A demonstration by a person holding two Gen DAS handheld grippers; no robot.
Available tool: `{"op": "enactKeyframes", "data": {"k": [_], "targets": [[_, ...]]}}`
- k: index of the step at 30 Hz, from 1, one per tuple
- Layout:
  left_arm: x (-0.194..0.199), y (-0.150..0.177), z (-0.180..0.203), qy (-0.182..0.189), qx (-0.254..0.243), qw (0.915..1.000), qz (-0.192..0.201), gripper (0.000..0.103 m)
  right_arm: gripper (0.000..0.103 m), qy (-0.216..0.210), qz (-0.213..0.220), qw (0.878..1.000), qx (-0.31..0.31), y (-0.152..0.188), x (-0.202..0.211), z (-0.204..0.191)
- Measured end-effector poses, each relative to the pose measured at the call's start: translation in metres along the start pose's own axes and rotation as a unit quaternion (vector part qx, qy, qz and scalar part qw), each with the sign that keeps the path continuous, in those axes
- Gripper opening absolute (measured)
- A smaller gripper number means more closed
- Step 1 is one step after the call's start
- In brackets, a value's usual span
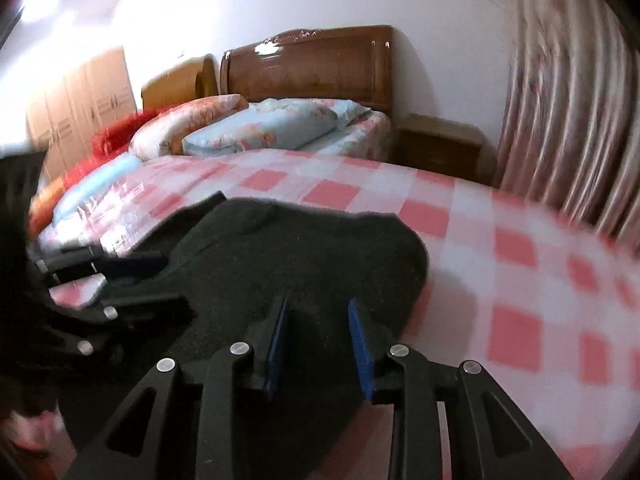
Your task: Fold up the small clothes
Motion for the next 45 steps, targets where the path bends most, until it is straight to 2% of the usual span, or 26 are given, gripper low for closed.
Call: {"op": "enactKeyframes", "data": {"k": [1,2,3,5,9,11,13,18,22,24,28,29,31,32,35,38,42,45], "targets": [[0.002,0.002,-0.001,0.001,0.005,1.0,-0.008,0.056,0.003,-0.006,0.0,1.0,-0.02,0.0,0.003,0.003],[0.009,0.001,-0.004,0.003,0.014,0.9998,-0.013,0.056,0.079,0.001,-0.002,1.0,-0.024,-0.001,0.007,0.004],[0.016,-0.001,-0.006,0.003,0.019,0.9998,-0.01,0.054,0.103,0.009,0.0,1.0,-0.023,-0.002,0.012,0.005],[0.039,-0.004,-0.011,0.008,0.027,0.9995,0.013,0.054,0.103,0.008,0.006,0.999,-0.033,-0.006,0.03,0.004],[0.075,0.005,-0.027,0.034,0.056,0.9973,0.033,0.054,0.103,-0.032,0.036,0.995,-0.086,-0.006,0.077,0.002],[0.087,0.021,-0.04,0.038,0.087,0.9951,0.027,0.054,0.103,-0.057,0.026,0.991,-0.117,0.01,0.091,-0.002],[0.091,0.038,-0.054,0.039,0.121,0.9917,0.019,0.054,0.103,-0.063,0.009,0.988,-0.138,0.03,0.1,-0.004],[0.095,0.083,-0.092,0.049,0.222,0.9738,0.011,0.055,0.103,-0.094,-0.026,0.978,-0.186,0.074,0.105,-0.014],[0.082,0.101,-0.1,0.064,0.256,0.9644,-0.015,0.054,0.103,-0.103,-0.059,0.973,-0.199,0.098,0.091,-0.022],[0.076,0.101,-0.097,0.071,0.258,0.9634,-0.017,0.054,0.103,-0.12,-0.061,0.969,-0.207,0.099,0.086,-0.028],[0.068,0.096,-0.091,0.075,0.242,0.9672,-0.024,0.048,0.103,-0.144,-0.079,0.971,-0.174,0.1,0.077,-0.05],[0.066,0.095,-0.09,0.08,0.241,0.9668,-0.024,0.045,0.103,-0.135,-0.079,0.974,-0.164,0.101,0.074,-0.052],[0.062,0.092,-0.086,0.101,0.249,0.9631,-0.023,0.032,0.103,-0.125,-0.074,0.977,-0.157,0.102,0.07,-0.052],[0.059,0.089,-0.084,0.107,0.247,0.9629,-0.022,0.031,0.103,-0.125,-0.071,0.977,-0.16,0.102,0.069,-0.051],[0.049,0.076,-0.076,0.105,0.221,0.9694,-0.018,0.024,0.103,-0.116,-0.063,0.978,-0.159,0.098,0.063,-0.047],[0.034,0.059,-0.077,0.098,0.21,0.9726,-0.014,0.024,0.103,-0.096,-0.056,0.983,-0.147,0.085,0.053,-0.039],[0.005,0.033,-0.085,0.108,0.225,0.9683,-0.012,0.024,0.103,-0.078,-0.04,0.986,-0.144,0.065,0.034,-0.015],[-0.014,0.015,-0.089,0.096,0.222,0.9703,-0.007,0.025,0.103,-0.065,-0.026,0.988,-0.14,0.046,0.016,0.005]]}}
Point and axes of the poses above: each gripper's, at about its wrist camera, not at the fingertips, and x roughly against the way its jaws point, z to its right, y to its underside, the point moved 9 cm from there along -x, roughly the way its jaws point, and after that the axes turned 3 degrees about z, right-handed, at the moved point
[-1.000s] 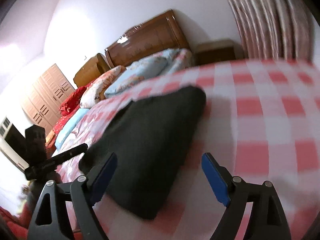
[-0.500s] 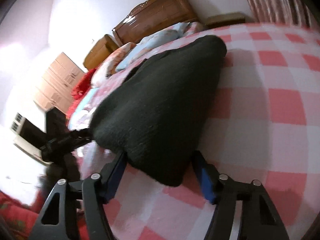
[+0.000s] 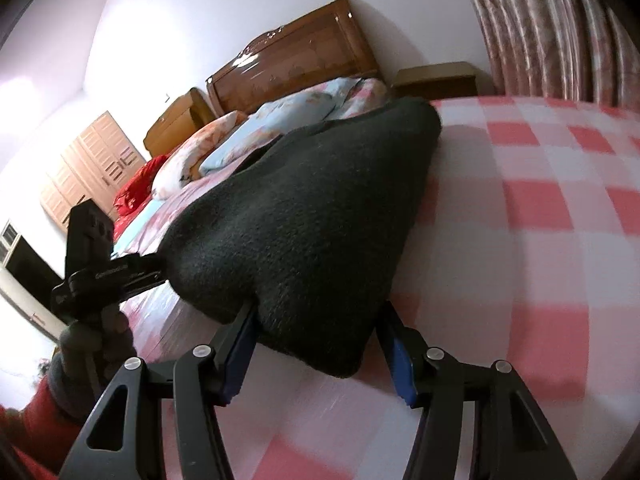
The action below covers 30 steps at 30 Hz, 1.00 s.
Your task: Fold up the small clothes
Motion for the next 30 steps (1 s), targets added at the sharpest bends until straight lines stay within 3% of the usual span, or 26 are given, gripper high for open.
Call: {"op": "enactKeyframes", "data": {"k": [3,5,7,9,12,14,16,19,21,24,28,30], "targets": [[0.002,-0.013,-0.002,-0.045,-0.007,0.9987,0.022,0.027,0.103,0.015,-0.001,1.0,-0.008,-0.014,-0.001,0.007],[0.029,-0.025,0.004,-0.087,-0.019,0.993,0.077,0.023,0.103,0.031,0.015,0.999,0.003,-0.022,0.012,0.002],[0.057,-0.034,0.03,-0.079,-0.055,0.9869,0.129,0.025,0.103,0.052,0.059,0.996,0.036,-0.03,0.032,-0.011],[0.067,-0.037,0.063,-0.059,-0.107,0.9817,0.146,0.026,0.103,0.063,0.096,0.99,0.079,-0.039,0.045,-0.027],[0.045,-0.027,0.103,-0.032,-0.167,0.9796,0.107,0.026,0.103,0.089,0.097,0.981,0.145,-0.047,0.033,-0.049],[0.018,-0.019,0.115,-0.038,-0.195,0.9764,0.084,0.026,0.103,0.101,0.089,0.975,0.178,-0.048,0.013,-0.06],[-0.011,-0.011,0.108,-0.05,-0.187,0.9799,0.048,0.026,0.103,0.123,0.064,0.968,0.208,-0.041,-0.01,-0.059],[-0.02,0.0,0.101,-0.04,-0.187,0.9806,0.04,0.024,0.103,0.175,0.045,0.94,0.291,-0.026,-0.019,-0.067],[-0.017,0.007,0.098,-0.031,-0.192,0.9804,0.032,0.024,0.103,0.185,0.035,0.93,0.315,-0.019,-0.018,-0.067],[-0.016,0.01,0.091,-0.021,-0.19,0.9813,0.027,0.024,0.103,0.172,0.03,0.937,0.304,-0.02,-0.014,-0.058],[-0.011,0.013,0.088,-0.014,-0.185,0.9823,0.027,0.024,0.103,0.173,0.017,0.935,0.308,-0.021,-0.012,-0.063],[-0.012,0.013,0.087,-0.015,-0.188,0.9817,0.027,0.024,0.103,0.146,0.024,0.948,0.28,-0.031,-0.008,-0.065]]}}
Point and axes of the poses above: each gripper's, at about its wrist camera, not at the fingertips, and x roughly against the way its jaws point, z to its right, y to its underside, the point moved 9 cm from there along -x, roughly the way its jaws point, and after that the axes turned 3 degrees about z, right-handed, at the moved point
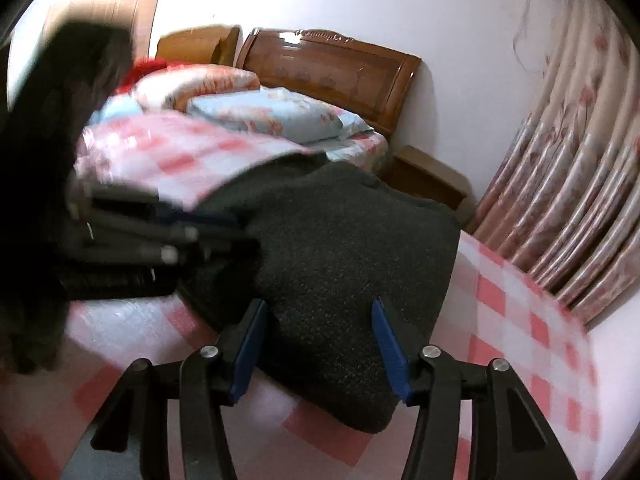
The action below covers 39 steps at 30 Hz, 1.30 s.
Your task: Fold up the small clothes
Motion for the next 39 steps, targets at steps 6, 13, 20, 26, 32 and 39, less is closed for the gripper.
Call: {"op": "enactKeyframes", "data": {"k": [6,13,20,26,32,39], "targets": [[0.001,0.001,-0.001,-0.001,-0.002,1.0,0.003,0.024,0.103,0.02,0.004,0.998,-0.054,0.005,-0.01,0.031],[0.0,0.001,0.002,-0.002,-0.003,1.0,0.002,0.024,0.103,0.032,-0.011,0.999,-0.023,0.004,-0.006,0.027],[0.001,0.0,0.001,-0.008,-0.003,0.9999,-0.006,0.024,0.103,0.043,-0.012,0.999,-0.013,0.003,-0.019,0.019],[0.0,-0.021,0.014,-0.026,-0.018,0.9995,-0.009,0.024,0.103,0.049,-0.003,0.999,-0.001,0.009,-0.018,0.017],[-0.035,-0.052,0.006,-0.096,-0.059,0.9935,-0.019,0.027,0.103,0.047,0.0,0.999,-0.006,0.008,-0.018,0.018],[-0.03,-0.036,-0.016,-0.122,-0.026,0.9922,-0.006,0.035,0.103,0.032,0.003,0.999,-0.014,0.007,-0.014,0.022]]}}
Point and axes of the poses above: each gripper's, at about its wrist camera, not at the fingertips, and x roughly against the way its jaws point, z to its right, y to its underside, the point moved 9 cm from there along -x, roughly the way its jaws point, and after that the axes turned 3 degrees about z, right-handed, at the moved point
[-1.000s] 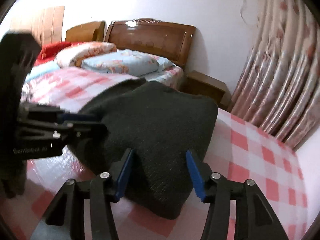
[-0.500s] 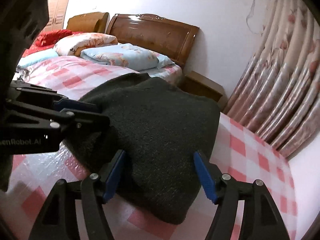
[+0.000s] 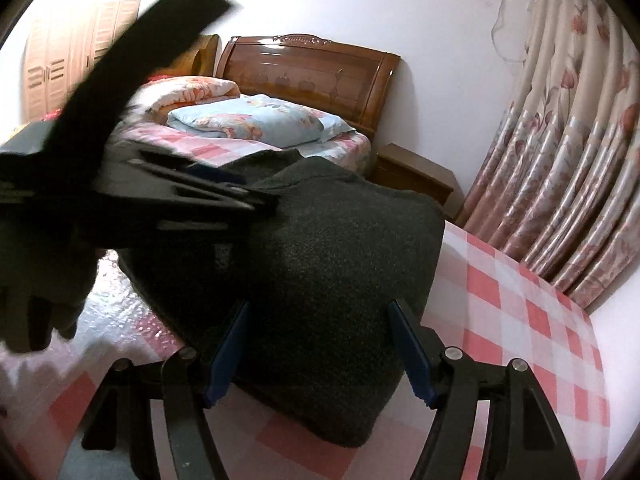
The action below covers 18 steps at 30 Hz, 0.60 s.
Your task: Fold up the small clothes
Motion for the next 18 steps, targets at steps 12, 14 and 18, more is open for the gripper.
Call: {"op": "enactKeyframes", "data": {"k": [12,14,18], "targets": [[0.139,0.051,-0.002,-0.139,-0.018,0.9813,0.132,0.037,0.103,-0.005,0.076,0.993,-0.095,0.03,0.095,-0.031],[0.156,0.049,0.005,-0.125,-0.014,0.9808,0.15,0.037,0.103,0.005,0.082,0.991,-0.105,0.035,0.106,-0.031],[0.19,0.042,0.021,-0.097,-0.011,0.9788,0.18,0.037,0.103,0.03,0.102,0.988,-0.112,0.034,0.133,-0.029]]}}
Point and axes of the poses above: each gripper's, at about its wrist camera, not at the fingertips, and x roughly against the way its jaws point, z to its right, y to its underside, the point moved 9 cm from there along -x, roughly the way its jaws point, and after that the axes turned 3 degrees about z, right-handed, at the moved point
